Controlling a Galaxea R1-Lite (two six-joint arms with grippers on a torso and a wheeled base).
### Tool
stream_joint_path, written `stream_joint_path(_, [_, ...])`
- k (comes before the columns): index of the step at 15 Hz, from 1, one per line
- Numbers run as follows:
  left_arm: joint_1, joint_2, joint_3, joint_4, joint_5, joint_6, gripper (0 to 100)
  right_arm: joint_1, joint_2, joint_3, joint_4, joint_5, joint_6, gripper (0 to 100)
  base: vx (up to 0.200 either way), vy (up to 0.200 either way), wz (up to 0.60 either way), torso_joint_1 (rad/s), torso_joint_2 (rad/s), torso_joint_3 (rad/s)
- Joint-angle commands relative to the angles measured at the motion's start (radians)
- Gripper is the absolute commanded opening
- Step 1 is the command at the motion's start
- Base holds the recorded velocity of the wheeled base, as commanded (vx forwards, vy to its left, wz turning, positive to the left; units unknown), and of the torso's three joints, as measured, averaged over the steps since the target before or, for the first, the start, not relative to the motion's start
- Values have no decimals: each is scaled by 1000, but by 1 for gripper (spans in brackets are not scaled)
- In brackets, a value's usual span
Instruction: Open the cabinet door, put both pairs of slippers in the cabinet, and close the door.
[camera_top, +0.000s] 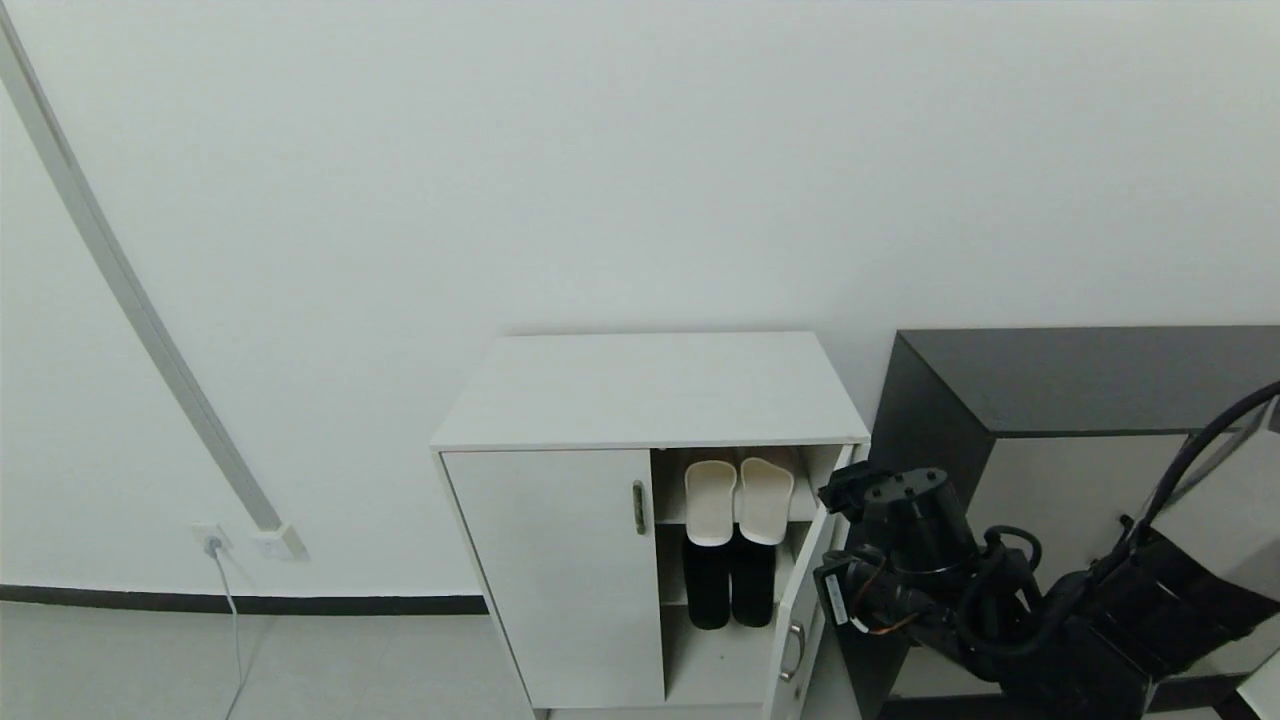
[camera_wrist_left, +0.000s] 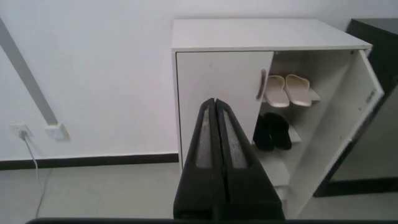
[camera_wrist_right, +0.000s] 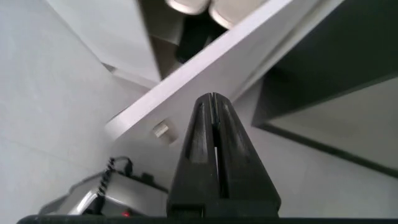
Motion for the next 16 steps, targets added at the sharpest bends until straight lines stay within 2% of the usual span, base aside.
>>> stream_joint_path(1, [0, 1, -1, -1, 0, -1, 0, 3, 57, -11, 1, 0, -1, 0, 0, 0, 0, 0, 0, 0])
stream_joint_path(16, [0, 1, 0, -1, 0, -1, 0, -27, 289, -355, -60, 5, 56, 0, 0, 0, 0, 0, 0, 0])
